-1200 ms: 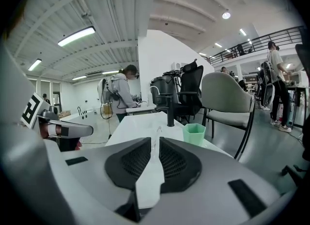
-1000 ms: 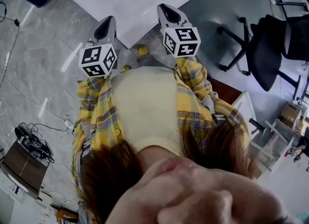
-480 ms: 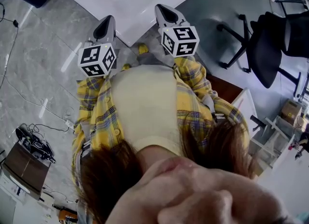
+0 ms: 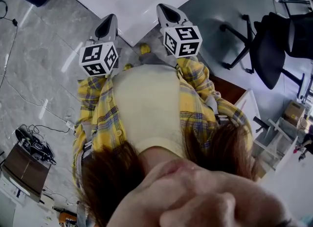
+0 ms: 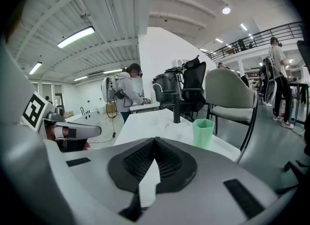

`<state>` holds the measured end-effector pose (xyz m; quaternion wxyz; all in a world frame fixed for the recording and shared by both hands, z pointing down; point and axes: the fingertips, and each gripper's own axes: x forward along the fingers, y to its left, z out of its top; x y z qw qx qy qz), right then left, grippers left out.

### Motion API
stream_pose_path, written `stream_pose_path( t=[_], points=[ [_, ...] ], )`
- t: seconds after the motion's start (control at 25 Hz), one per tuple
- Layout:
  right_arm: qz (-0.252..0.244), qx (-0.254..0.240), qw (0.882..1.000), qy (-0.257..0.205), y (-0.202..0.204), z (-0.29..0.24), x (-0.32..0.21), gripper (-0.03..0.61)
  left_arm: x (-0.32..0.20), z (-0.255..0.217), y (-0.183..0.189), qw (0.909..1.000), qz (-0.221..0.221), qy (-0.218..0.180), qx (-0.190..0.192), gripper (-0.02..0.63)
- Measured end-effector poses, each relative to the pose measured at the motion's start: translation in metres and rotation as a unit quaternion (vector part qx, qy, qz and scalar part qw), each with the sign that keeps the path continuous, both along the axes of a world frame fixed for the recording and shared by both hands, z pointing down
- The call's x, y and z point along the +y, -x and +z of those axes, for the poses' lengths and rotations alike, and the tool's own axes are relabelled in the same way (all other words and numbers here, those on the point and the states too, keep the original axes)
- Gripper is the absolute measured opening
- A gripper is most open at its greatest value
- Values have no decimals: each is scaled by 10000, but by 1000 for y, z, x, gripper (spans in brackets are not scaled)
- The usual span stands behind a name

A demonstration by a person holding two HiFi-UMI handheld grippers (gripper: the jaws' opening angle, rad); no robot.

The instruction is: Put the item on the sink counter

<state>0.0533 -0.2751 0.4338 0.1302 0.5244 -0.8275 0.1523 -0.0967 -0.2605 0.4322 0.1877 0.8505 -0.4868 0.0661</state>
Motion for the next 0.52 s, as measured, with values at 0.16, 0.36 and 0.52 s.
stream_pose_path(
  t=[0.16, 0.36, 0.52],
  points=[
    [-19, 21, 10000, 12, 1, 0, 0, 14, 0, 0, 0, 10000, -2, 2, 8, -5],
    [-34, 31, 10000, 45, 1, 2, -2, 14, 0, 1, -1, 10000, -7, 21, 15, -5],
    [-40, 40, 9999, 93, 0, 5, -4, 14, -2, 3, -2, 10000, -7, 41, 18, -5]
  ],
)
